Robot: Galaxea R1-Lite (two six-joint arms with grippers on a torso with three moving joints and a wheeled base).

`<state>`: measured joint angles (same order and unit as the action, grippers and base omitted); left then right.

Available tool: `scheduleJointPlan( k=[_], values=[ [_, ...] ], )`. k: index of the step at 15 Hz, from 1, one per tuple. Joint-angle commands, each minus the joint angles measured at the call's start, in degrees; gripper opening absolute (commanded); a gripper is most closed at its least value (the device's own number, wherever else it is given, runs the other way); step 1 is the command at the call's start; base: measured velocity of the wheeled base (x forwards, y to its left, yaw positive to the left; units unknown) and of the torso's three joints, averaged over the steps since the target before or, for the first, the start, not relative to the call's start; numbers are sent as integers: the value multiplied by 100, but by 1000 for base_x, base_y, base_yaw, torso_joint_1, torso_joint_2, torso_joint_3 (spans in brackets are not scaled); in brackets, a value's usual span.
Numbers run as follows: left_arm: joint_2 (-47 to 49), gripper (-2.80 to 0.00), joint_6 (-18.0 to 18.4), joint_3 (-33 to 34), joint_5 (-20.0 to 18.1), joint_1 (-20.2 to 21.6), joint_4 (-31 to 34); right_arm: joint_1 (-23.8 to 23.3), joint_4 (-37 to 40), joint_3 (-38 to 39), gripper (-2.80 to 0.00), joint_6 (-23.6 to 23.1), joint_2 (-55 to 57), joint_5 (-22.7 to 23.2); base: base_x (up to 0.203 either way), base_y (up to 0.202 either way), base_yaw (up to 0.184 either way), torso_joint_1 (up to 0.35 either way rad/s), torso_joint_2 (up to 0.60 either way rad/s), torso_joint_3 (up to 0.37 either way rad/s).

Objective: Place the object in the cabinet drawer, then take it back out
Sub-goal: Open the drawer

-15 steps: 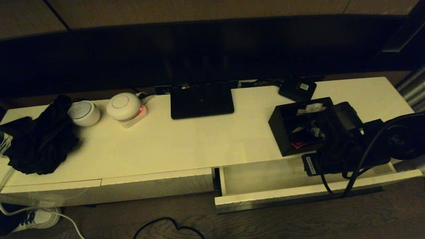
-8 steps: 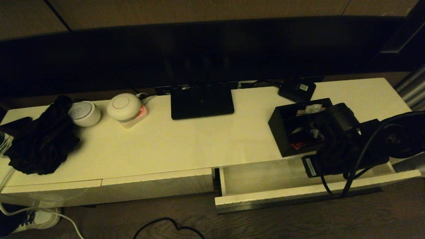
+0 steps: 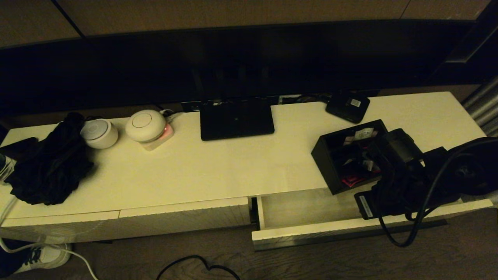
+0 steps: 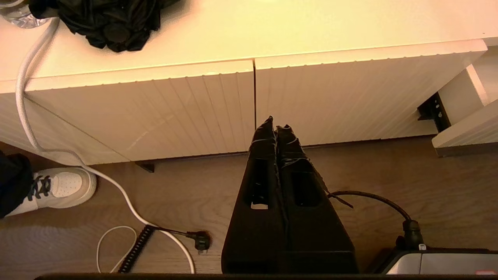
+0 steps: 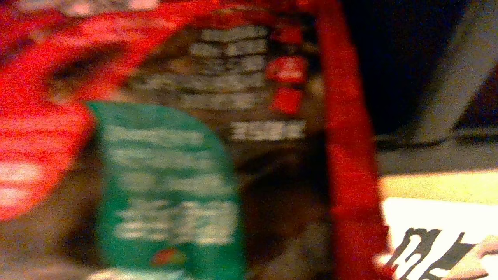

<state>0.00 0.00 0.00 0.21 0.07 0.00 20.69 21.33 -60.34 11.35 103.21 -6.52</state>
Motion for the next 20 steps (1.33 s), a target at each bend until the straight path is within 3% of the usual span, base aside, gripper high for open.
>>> scheduleJointPlan(
  k=[1, 4, 20],
  values=[
    [0, -280, 0, 18, 5, 1, 0, 105, 20, 190, -280, 136, -107, 2, 0, 0, 0, 0, 0, 0],
    [0, -280, 0, 18, 5, 1, 0, 164, 12, 358, -280, 175, -156, 2, 0, 0, 0, 0, 0, 0],
    [0, -280, 0, 18, 5, 1, 0, 102, -397, -340, -280, 180, -151, -606, 0, 0, 0, 0, 0, 0]
  ],
)
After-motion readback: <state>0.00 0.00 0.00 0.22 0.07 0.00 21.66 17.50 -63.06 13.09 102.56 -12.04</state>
